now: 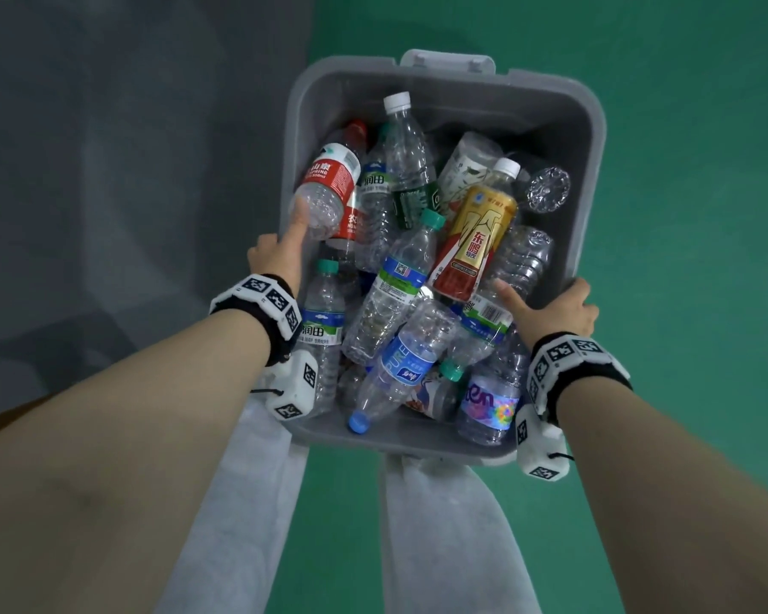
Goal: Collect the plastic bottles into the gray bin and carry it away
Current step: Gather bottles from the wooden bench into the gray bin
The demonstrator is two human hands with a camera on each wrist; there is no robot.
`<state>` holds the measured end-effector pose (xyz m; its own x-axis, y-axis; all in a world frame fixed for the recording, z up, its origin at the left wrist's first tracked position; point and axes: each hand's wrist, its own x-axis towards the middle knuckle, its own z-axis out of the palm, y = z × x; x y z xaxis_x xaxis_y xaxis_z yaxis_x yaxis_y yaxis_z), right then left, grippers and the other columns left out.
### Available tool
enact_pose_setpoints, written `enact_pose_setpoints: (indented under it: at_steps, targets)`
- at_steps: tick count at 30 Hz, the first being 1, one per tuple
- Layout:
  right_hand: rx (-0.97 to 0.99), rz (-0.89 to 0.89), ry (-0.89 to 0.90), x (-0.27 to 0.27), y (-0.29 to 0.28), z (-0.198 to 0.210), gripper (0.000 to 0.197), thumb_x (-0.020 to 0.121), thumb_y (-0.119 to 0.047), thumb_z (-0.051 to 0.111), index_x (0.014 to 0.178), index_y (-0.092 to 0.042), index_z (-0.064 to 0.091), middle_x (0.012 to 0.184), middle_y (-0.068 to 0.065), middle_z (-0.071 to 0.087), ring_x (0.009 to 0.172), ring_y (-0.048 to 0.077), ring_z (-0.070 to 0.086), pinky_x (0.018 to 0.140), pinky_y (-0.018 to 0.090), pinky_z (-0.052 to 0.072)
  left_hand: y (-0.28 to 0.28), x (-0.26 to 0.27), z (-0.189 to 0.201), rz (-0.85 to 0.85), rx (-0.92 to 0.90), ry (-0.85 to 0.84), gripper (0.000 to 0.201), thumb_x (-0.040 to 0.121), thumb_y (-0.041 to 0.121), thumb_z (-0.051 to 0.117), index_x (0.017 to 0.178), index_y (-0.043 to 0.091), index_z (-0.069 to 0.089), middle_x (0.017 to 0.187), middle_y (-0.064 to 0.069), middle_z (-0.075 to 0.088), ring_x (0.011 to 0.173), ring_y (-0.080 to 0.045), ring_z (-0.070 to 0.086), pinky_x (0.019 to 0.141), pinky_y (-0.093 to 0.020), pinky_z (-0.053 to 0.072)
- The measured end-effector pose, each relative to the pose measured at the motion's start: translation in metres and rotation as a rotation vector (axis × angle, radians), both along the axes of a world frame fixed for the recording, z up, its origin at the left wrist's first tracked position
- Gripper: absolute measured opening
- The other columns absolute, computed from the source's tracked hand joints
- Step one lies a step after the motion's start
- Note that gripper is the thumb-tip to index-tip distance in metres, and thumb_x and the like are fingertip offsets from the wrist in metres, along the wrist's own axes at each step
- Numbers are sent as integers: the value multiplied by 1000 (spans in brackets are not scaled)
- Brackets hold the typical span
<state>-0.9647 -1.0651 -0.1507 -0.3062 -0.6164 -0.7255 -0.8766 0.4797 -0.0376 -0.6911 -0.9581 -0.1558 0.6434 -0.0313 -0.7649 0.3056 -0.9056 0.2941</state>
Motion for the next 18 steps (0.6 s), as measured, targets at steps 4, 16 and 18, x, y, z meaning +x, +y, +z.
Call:
enact_pose_setpoints:
  at_steps: [4, 16, 18]
  targets:
    - [-32, -3, 19, 2, 3, 10, 106, 62, -68, 72, 139, -10, 28, 131, 20, 41, 122, 36, 44, 100, 48, 39, -3, 1, 8, 51, 49, -1, 108, 69, 88, 37, 142, 9, 38, 145, -13, 41, 130, -32, 42, 110, -45, 31]
    - [-30, -78, 6, 6, 11, 148, 109, 60, -68, 74, 141, -11, 28, 132, 21, 42, 121, 37, 46, 100, 51, 43, 4, 8, 131, -140, -9, -69, 80, 78, 60, 63, 132, 4, 46, 132, -13, 50, 115, -32, 54, 95, -40, 44]
    - [-34, -102, 0, 7, 13, 184, 109, 61, -67, 74, 142, -11, 27, 132, 21, 42, 121, 37, 46, 100, 51, 44, 2, 14, 163, -168, -32, -72, 78, 78, 60, 62, 130, 3, 48, 130, -14, 51, 112, -33, 56, 94, -41, 46]
